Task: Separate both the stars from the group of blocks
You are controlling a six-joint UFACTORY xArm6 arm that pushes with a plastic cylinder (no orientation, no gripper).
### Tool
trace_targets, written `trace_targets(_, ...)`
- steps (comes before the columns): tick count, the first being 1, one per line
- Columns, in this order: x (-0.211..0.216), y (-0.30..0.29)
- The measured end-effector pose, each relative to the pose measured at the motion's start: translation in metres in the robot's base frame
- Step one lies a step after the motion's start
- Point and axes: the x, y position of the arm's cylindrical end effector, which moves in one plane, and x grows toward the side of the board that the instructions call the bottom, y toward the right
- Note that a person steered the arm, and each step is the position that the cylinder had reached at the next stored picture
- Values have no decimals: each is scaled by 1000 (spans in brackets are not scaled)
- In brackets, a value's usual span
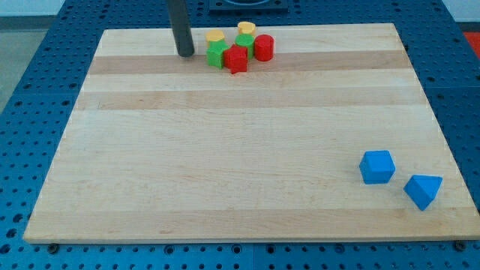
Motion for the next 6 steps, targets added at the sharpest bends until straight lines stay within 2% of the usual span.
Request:
trace_targets(1,2,28)
trace_targets(4,42,113)
trace_targets(6,63,132)
